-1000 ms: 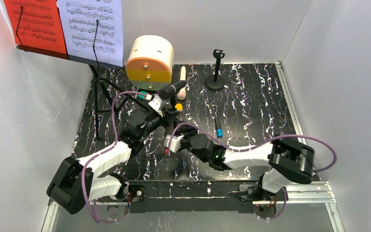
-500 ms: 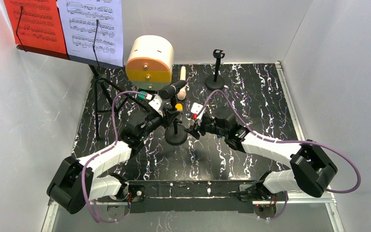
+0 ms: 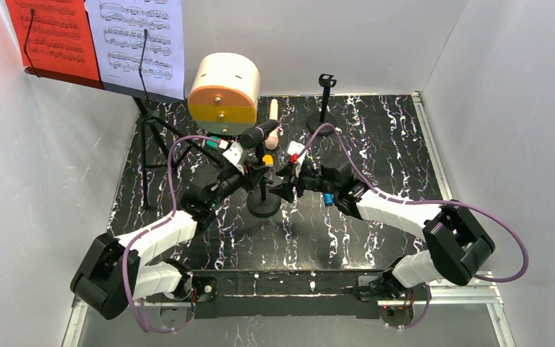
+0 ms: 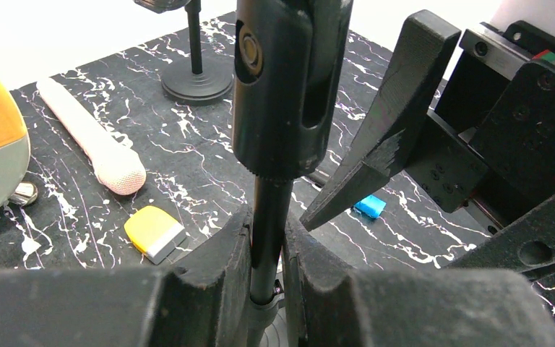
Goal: Pack up the instrument practice props
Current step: Unscrew the knob on the microphone stand.
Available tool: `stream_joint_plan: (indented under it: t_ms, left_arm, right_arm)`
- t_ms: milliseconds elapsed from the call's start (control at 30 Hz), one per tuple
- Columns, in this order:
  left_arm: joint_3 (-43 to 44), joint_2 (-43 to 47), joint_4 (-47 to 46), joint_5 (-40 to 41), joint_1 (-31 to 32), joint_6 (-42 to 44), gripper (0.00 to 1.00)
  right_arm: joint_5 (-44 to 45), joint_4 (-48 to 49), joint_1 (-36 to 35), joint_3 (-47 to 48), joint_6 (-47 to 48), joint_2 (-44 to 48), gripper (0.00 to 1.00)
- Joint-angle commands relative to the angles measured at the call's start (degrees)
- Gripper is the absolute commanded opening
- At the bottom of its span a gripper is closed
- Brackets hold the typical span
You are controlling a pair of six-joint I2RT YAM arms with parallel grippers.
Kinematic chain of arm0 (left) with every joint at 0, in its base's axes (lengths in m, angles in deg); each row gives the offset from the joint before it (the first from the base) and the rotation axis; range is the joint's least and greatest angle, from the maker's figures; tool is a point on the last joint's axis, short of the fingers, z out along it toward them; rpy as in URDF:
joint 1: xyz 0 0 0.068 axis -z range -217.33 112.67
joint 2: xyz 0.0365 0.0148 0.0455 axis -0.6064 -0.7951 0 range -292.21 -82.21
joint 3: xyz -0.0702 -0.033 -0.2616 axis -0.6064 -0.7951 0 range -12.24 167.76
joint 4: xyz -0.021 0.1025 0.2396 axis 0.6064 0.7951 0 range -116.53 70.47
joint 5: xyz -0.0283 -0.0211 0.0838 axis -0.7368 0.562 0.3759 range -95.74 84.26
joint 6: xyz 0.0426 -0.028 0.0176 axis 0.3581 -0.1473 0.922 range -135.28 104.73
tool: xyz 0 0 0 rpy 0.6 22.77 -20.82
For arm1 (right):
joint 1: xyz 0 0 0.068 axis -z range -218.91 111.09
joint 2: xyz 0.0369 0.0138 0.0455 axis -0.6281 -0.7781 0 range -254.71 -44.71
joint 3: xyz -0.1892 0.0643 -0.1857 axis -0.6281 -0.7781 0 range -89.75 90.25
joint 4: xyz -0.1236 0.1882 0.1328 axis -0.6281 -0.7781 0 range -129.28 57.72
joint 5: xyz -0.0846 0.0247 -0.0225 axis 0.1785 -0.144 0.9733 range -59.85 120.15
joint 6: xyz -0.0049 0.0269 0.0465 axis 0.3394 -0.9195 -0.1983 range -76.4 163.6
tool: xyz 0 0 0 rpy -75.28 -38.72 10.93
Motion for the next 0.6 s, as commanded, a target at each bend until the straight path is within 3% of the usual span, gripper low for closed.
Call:
stream_joint_plan:
  t_ms: [0,267,567]
  left_arm:
    - [0.3,-0.9,5.4,-0.7,0.2,-2.1,0.0]
    - [0.6,-1.6,5.3,-1.0,0.2,-2.7,0.0]
    - [0.6,-1.3,5.4,-1.0,0.2,-2.9,0.0]
  right_arm:
    - [-1.0,4.5,-0.6,-0.2,3.9,0.1,0.63]
    - [12.4,-0.6,-8.0,1.3,24.1,0.3,0.54]
    - [24.0,-0.5,-12.7,0.9,32.4,-1.2,0.38]
